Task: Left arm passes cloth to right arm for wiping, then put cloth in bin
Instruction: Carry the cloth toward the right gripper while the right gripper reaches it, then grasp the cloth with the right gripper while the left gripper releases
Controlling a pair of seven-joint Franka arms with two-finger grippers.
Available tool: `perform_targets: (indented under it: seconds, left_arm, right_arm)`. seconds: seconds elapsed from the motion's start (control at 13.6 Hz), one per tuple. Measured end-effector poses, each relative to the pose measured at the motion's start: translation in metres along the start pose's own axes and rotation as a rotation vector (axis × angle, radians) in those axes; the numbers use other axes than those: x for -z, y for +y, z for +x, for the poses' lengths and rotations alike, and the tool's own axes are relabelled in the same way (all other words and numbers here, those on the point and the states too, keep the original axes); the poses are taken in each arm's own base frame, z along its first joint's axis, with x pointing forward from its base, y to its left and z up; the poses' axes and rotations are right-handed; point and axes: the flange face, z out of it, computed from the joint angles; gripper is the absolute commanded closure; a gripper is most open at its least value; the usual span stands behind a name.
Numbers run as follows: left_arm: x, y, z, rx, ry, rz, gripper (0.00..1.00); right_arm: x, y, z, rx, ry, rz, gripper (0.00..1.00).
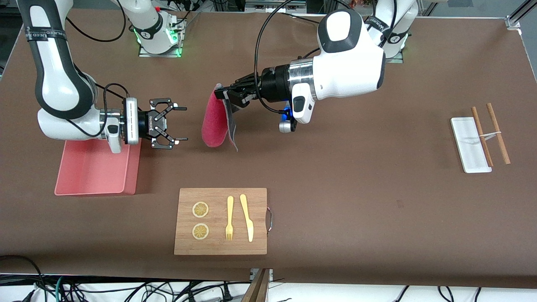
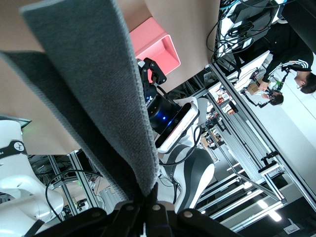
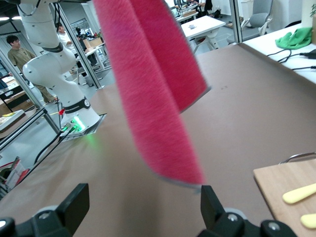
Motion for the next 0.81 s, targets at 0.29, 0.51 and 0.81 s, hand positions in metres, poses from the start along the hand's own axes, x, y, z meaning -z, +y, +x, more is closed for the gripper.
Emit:
perform_targets:
  seconds: [0.29, 0.51, 0.81]
  left_arm:
    - [-0.003, 0.000, -0.004, -0.005, -0.005, 0.002, 1.00]
    - [-0.020, -0.007, -0.019, -0.020, 0.000, -0.009, 1.00]
    - [-0.034, -0.013, -0.034, -0.035, -0.001, -0.015, 1.00]
  right_arm:
    - [-0.025, 0.005, 0.029, 0.035, 0.033, -0.056, 0.00]
    - [-0.058, 0.001, 0.051, 0.043, 0.085, -0.069, 0.00]
    - [-0.085, -0.004, 0.062, 0.047, 0.092, -0.079, 0.06]
